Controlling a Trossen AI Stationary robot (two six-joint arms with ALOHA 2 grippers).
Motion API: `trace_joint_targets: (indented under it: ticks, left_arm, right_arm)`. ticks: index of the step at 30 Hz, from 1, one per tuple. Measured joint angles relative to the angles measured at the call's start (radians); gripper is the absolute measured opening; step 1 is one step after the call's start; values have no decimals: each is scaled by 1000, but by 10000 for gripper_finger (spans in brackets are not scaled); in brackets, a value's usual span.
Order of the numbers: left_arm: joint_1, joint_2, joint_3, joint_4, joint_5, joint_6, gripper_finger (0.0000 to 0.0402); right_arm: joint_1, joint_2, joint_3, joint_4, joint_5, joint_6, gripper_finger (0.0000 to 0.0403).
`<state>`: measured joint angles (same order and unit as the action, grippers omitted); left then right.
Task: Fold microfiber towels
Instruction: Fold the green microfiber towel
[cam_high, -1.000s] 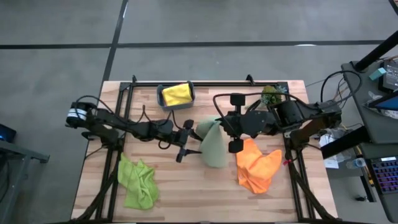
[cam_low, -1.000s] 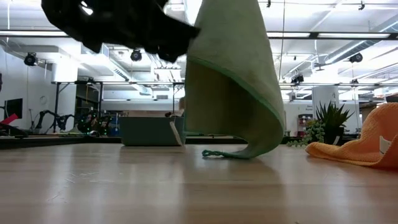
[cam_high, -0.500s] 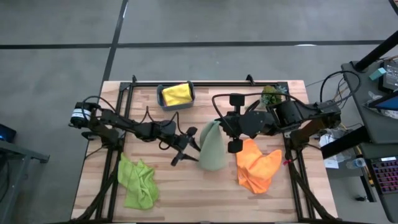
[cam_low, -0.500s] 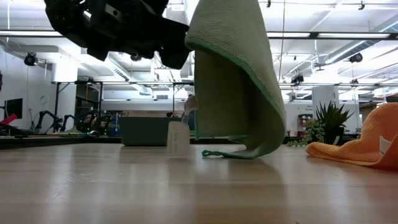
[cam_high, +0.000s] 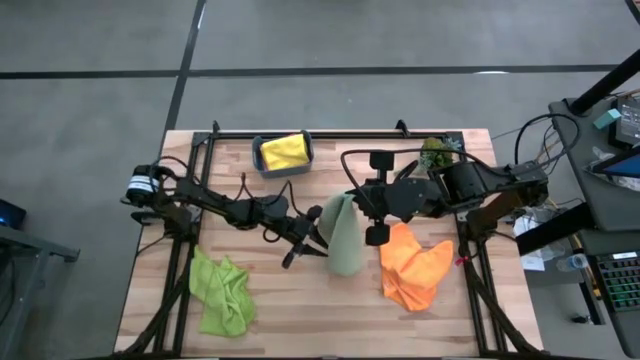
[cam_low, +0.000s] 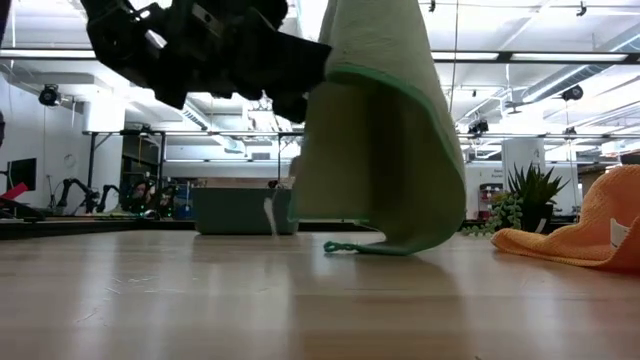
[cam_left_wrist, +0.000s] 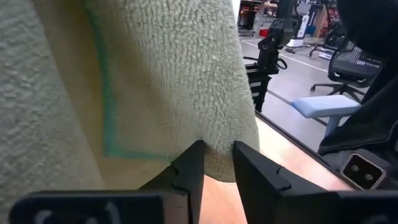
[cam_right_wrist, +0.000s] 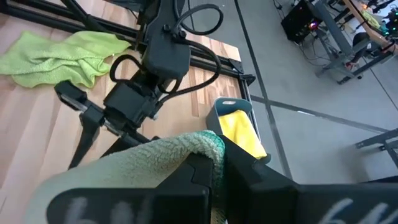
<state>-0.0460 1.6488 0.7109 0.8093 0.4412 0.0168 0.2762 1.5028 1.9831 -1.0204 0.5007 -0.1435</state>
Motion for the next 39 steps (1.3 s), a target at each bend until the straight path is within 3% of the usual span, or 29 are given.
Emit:
trace_joint_targets:
  ticks: [5, 11, 27, 35, 39]
  left_arm:
    - [1, -20, 0, -4, 0, 18, 9]
    - [1, -128, -2, -97, 0, 24, 1]
    - [45, -673, 0, -510, -58, -31, 0]
    - [123, -796, 102, -751, -59, -63, 0]
    - [157, -816, 179, -893, -60, -36, 0]
  right_arm:
    - [0, 0, 0, -28, 0, 20, 8]
    - [0, -1, 0, -63, 0, 41, 8]
    - [1, -1, 54, -113, -7, 47, 8]
    - [-4, -1, 73, -211, -217, 173, 8]
    - [-4, -1, 73, -287, -232, 213, 8]
